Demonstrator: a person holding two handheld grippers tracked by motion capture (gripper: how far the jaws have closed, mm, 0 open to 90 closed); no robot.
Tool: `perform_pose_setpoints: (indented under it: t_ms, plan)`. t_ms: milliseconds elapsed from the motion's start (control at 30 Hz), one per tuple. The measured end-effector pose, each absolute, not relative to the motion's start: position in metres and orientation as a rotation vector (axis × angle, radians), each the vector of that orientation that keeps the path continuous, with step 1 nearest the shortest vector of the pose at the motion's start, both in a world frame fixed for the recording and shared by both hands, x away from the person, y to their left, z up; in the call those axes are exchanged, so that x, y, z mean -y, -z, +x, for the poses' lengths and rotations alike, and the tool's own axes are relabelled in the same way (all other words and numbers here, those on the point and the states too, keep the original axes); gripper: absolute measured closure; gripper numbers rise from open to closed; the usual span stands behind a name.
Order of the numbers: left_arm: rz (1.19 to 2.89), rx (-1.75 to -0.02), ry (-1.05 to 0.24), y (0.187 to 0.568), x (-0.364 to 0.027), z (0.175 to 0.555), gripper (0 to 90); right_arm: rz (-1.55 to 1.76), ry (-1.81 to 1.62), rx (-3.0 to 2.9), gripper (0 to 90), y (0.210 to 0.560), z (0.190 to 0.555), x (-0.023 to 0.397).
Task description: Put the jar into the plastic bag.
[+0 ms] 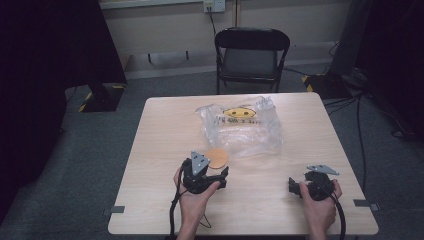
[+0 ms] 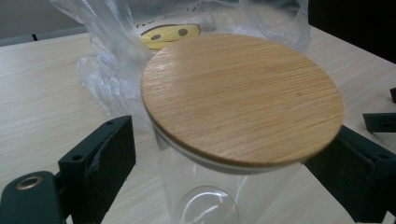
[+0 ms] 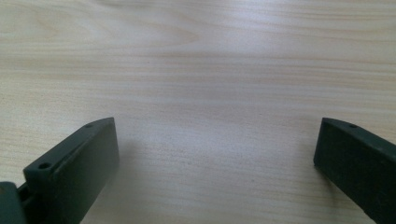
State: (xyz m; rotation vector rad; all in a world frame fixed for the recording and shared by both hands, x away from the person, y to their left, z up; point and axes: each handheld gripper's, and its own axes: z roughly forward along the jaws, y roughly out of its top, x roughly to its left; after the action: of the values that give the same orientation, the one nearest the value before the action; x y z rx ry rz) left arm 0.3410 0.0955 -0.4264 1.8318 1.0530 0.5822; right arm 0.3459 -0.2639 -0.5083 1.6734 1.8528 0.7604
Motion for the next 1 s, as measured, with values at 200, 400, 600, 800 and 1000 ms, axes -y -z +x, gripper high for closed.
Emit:
perform_pose_setpoints:
  t_ms: [200, 400, 600, 800, 1000]
  plan:
    - [1.852, -1.062, -0.556, 0.430, -0.092, 0.348, 14.9, 1.674, -0.760, -1.853, 0.0, 0.508, 0.346, 0.264]
    - [1.859, -1.066, -0.534, 0.433, -0.091, 0.352, 18.0, 1.673, -0.761, -1.853, 0.0, 0.508, 0.346, 0.264]
    - [1.869, -1.058, -0.523, 0.434, -0.089, 0.354, 22.5, 1.673, -0.761, -1.853, 0.0, 0.508, 0.346, 0.264]
    - [1.879, -1.055, -0.538, 0.434, -0.088, 0.354, 24.6, 1.673, -0.760, -1.853, 0.0, 0.508, 0.346, 0.264]
    - [1.888, -1.046, -0.549, 0.433, -0.088, 0.353, 25.1, 1.673, -0.760, -1.853, 0.0, 0.508, 0.346, 0.264]
